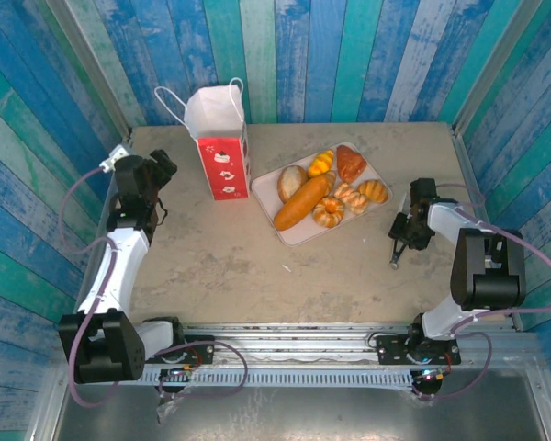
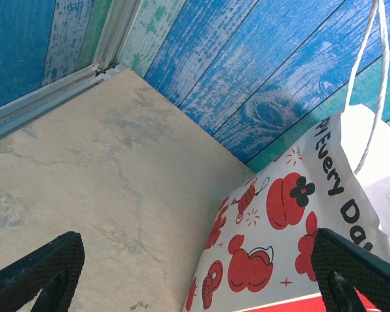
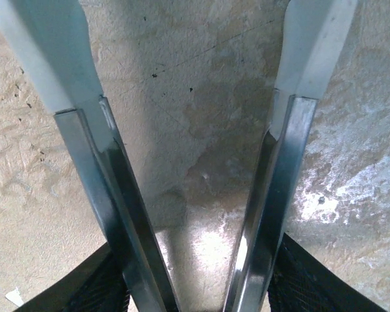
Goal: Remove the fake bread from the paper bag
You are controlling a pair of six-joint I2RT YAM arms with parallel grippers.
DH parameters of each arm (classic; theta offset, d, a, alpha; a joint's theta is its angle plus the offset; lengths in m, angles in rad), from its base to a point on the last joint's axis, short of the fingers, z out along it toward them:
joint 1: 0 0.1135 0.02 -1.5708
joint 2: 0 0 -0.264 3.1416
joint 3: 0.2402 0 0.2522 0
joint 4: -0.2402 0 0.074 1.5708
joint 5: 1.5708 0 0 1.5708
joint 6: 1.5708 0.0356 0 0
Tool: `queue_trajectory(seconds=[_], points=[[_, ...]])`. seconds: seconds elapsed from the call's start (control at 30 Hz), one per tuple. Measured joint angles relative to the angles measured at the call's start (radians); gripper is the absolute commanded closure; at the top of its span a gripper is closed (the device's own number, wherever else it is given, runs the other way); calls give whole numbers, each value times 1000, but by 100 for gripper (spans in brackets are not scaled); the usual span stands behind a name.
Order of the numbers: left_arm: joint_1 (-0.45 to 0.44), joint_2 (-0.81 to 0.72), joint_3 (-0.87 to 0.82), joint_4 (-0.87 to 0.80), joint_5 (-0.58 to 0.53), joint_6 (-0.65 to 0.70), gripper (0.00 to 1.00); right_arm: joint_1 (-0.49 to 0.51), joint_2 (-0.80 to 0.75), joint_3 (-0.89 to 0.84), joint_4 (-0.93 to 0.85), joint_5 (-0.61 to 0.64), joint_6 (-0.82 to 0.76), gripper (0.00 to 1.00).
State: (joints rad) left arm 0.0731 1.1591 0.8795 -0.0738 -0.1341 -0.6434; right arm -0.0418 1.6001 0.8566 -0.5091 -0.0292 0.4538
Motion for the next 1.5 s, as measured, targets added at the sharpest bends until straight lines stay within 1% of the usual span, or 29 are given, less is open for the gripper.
queue_trajectory(seconds=[0.1,0.13,0.17,0.2,0.23,0.57,0.77,0.97,1.1,1.2,1.33,1.5], points=[[0,0,0,0,-9,0,6,0,-3,0,-10,8,4,39],[0,0,0,0,-14,-2,6,0,-6,0,-17,12,6,36],[0,0,0,0,-18,-3,6,0,-9,0,-26,16,7,30],[0,0,0,0,-23,-4,6,0,-13,0,-35,24,8,8],[0,0,0,0,-27,-3,6,-1,-20,2,-47,31,10,0],[0,0,-2,-2,-65,4,6,-5,-137,88,-147,98,10,0],[0,-1,-4,4,-104,49,6,-11,-315,150,-185,176,21,0],[0,-17,-35,44,-111,124,6,-20,-508,159,-175,299,18,0],[0,-26,-71,101,-116,187,6,-21,-574,137,-145,377,26,0],[0,-26,-111,159,-122,238,6,-21,-599,89,-92,430,32,0],[0,-24,-183,255,-118,301,6,-21,-610,-5,18,433,-2,0],[-11,-3,-287,384,-92,391,6,-21,-593,-64,119,438,-16,0]])
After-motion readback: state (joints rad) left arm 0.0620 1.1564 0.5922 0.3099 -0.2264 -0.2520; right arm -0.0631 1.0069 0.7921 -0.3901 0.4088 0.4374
